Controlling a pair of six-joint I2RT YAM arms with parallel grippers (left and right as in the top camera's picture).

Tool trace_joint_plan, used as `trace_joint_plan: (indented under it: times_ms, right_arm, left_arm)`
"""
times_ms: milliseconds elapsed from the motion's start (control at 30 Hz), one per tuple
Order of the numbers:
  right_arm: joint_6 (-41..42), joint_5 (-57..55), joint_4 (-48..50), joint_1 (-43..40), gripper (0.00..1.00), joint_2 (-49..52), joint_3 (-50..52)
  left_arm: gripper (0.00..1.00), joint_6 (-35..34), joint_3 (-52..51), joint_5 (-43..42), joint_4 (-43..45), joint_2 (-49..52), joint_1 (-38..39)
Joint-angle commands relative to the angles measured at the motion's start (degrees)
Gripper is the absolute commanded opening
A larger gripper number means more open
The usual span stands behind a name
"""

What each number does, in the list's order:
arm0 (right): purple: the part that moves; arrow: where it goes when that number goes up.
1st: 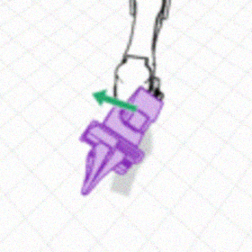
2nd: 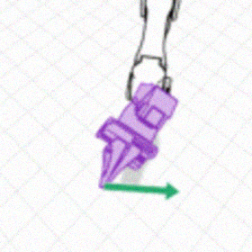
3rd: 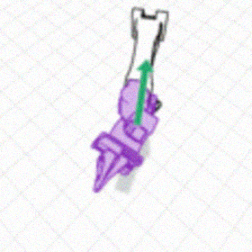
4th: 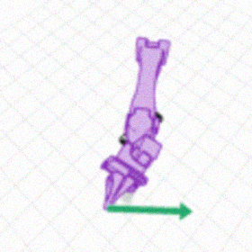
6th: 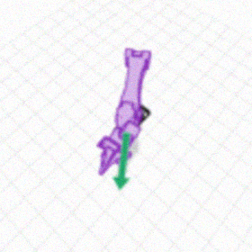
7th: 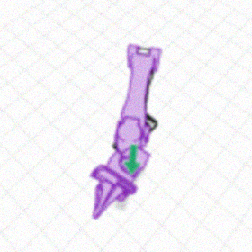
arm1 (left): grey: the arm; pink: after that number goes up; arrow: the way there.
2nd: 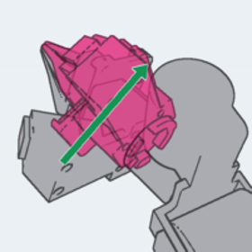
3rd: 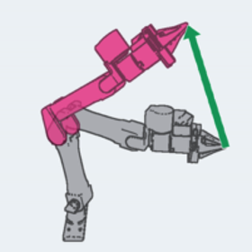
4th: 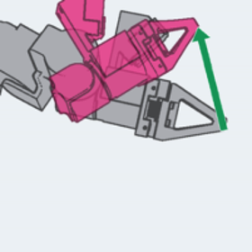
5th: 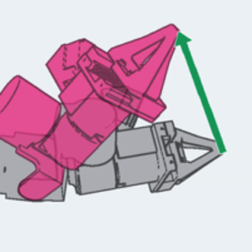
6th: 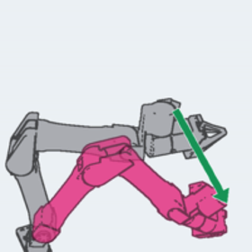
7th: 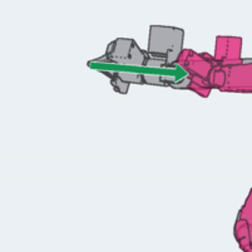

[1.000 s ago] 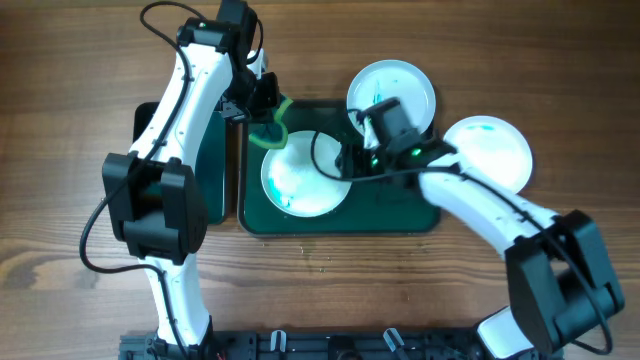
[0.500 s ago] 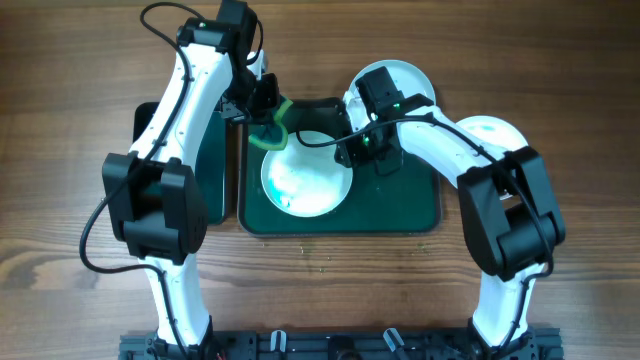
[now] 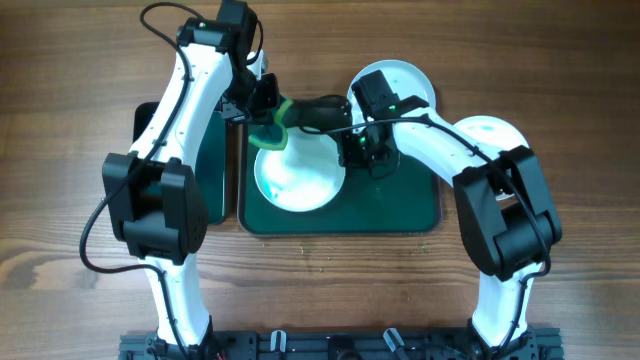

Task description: Clean dirty plates on tray and stack at the side

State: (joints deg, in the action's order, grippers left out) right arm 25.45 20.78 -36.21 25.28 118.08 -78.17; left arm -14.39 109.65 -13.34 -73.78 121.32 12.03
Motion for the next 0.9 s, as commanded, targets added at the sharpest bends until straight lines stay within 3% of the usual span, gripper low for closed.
trace_joint_plan:
  times_ms: [0,167,367,733,867]
  right_arm:
    - [13.11,-1.51,-0.55,0.85,0.04,1.20,2.36]
    - [16.70,-3.21,-2.54,1.11,0.04,1.20,2.78]
    - [15.34,-8.85,-4.52,1.11,0.04,1.20,2.78]
    - [12.02,-9.22,-4.00,1.14,0.04,1.20,2.78]
    - [12.00,-9.25,-3.89,1.11,0.04,1.20,2.78]
  left_arm:
    - [0.04,-1.70,0.83,-0.74,-0.26,-1.07,0.31]
    - [0.04,-5.35,0.81,0.59,-1.11,-0.52,1.88]
    - [0.04,-14.32,-3.69,9.73,0.31,-0.33,5.64]
    - [0.04,-17.79,-19.26,13.00,19.76,-0.31,7.23]
    - [0.04,-17.81,-22.73,12.96,21.29,-0.11,7.48]
